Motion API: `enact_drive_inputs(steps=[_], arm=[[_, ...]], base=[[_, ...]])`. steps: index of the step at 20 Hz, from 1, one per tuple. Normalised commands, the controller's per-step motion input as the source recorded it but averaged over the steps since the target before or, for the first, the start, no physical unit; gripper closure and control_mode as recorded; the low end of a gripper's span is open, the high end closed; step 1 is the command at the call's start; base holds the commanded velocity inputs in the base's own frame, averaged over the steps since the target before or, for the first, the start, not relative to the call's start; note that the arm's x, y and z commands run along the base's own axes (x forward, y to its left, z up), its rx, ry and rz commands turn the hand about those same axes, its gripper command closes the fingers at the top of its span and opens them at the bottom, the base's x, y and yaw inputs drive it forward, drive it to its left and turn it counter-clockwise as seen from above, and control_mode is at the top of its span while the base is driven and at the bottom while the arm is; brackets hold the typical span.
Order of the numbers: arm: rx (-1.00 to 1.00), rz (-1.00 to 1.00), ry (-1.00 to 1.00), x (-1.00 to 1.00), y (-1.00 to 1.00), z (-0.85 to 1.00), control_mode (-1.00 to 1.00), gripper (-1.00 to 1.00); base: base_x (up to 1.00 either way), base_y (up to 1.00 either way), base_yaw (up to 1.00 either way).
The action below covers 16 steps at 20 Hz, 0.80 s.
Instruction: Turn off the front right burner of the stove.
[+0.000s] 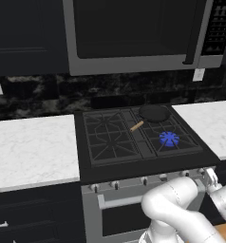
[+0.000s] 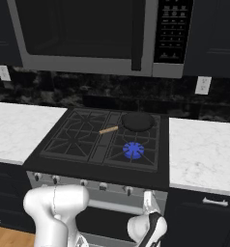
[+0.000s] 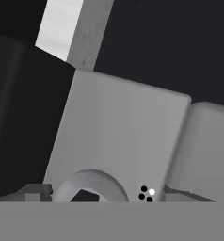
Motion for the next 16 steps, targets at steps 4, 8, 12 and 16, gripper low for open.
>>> enact_drive_inputs(steps=[4,8,12,16], arm=[[0.31,-0.36,0.10,-0.02,-0.24,0.00,-1.00,1.00],[0.41,-0.37,0.17,-0.02,-0.32,0.00,-1.00,1.00],[0.43,-0.36,0.23,0.00,-0.30,0.00,-1.00,1.00],[0.40,-0.30,0.31,0.04,-0.20,0.00,-1.00,1.00]], base=[[0.00,0.00,0.00],[0.00,0.00,0.00],[0.00,0.00,0.00],[0.00,0.00,0.00]])
